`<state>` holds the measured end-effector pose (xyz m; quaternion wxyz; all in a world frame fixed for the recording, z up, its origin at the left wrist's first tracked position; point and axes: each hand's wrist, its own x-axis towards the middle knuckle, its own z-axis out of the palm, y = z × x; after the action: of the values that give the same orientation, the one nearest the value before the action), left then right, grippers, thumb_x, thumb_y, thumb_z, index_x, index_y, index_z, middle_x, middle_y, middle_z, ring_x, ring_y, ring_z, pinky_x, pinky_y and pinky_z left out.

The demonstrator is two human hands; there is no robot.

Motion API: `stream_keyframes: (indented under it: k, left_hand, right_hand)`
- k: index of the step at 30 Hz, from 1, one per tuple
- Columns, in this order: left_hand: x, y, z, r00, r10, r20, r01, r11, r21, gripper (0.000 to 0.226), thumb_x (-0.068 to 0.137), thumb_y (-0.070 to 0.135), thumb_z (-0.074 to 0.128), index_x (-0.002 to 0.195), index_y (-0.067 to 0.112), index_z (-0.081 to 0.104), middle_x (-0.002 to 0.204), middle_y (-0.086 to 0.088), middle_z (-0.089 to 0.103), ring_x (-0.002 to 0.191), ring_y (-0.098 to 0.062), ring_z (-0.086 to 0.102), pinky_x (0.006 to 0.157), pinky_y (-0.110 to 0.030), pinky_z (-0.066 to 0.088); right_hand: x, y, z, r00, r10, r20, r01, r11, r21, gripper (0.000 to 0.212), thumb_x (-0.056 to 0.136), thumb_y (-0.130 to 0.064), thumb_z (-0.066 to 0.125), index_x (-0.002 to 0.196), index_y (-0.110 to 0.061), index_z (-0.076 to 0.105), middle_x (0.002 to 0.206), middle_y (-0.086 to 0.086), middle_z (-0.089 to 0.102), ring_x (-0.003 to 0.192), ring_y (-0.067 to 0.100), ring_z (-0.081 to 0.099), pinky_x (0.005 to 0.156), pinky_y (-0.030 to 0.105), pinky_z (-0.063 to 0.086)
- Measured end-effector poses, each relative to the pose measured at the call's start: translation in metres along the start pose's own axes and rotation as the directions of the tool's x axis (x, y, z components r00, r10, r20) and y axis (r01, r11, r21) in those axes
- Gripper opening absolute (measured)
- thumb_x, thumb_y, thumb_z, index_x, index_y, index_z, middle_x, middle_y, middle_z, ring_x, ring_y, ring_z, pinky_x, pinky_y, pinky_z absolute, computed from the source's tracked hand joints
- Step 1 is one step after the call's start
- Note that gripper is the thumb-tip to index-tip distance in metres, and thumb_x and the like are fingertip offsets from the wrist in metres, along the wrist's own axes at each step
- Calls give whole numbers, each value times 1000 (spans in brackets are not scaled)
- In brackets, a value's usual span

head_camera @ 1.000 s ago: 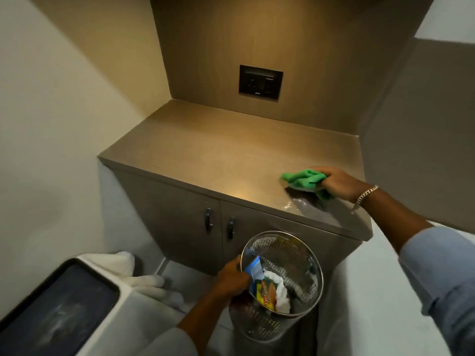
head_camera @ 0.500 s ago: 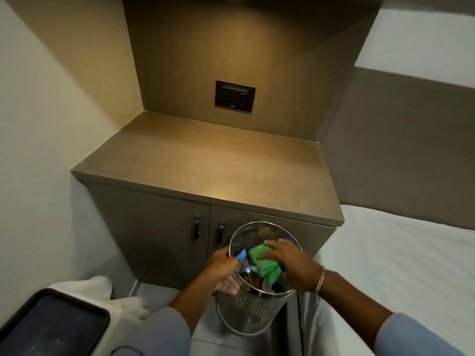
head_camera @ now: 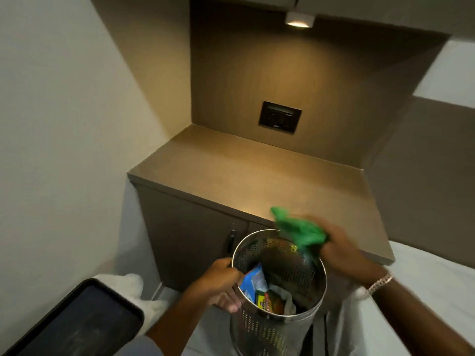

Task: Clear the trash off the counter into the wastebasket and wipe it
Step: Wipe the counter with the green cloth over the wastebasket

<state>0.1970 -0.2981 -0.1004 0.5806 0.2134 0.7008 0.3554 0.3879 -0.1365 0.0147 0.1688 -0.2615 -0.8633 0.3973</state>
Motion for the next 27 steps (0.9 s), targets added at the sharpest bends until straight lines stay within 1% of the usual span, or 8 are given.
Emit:
stream_keyframes:
  k: [5,8,11,17,20,23,24,27]
  left_hand:
    - [-21,-22,-34,996,-26,-90,24,999,-23,29,63,12,51,87,19,64,52,-13,68,36,-23,59,36,-24,48]
    - [-28,-32,-43,985,-46,-167,39,998,-46,29,73,15,60,99,29,62,63,-12,74,43,-22,64,37,-27,52]
    - [-37,-30,-46,956,-57,-289,38,997,-72,30,80,12,62,108,23,60,62,-11,72,40,-17,64,35,-24,50]
    - [-56,-20,-49,920,-83,-383,-6,974,-227,24,86,13,61,107,20,55,62,-13,73,42,-19,61,36,-25,48]
    - [-63,-20,-50,898,-103,-427,-14,965,-260,24,88,12,60,105,27,51,62,-14,72,44,-21,60,38,-26,50]
    - [-66,-23,-49,881,-138,-453,-5,954,-300,26,90,12,60,111,23,50,65,-17,72,45,-22,59,39,-26,49]
    - [-65,-25,-49,871,-158,-465,0,946,-323,28,90,13,60,115,21,49,66,-18,73,45,-23,60,39,-27,50]
    - [-63,-32,-53,831,-212,-515,2,925,-379,42,90,14,61,128,21,44,64,-19,73,43,-22,61,39,-28,50]
  right_hand:
    - [96,72,-59,902,270,-336,-349,915,-201,59,79,10,53,134,-12,51,145,21,46,133,37,42,109,46,36]
    - [142,114,-40,769,500,-398,-604,772,-197,52,80,-4,54,130,-17,50,135,26,50,123,46,45,105,53,38]
    - [210,110,-9,712,561,-422,-678,705,-207,58,81,-23,56,136,-24,37,151,19,31,138,48,23,114,64,15]
    - [324,66,44,879,425,-218,-475,819,-322,56,78,-23,55,133,-24,43,146,17,39,135,44,31,113,58,22]
    - [339,34,84,991,124,53,-91,905,-415,53,79,-11,54,131,-23,50,138,16,52,127,38,47,109,48,36]
    - [347,17,106,923,-61,381,157,961,-228,38,84,1,52,118,-13,60,123,17,64,101,26,61,84,35,47]
    - [356,16,103,933,-76,353,151,970,-190,35,85,-1,54,116,-13,61,120,16,65,98,25,63,80,33,47]
    - [388,33,67,997,10,-82,-41,926,-375,45,81,-14,57,124,-25,56,129,10,61,120,38,53,103,50,40]
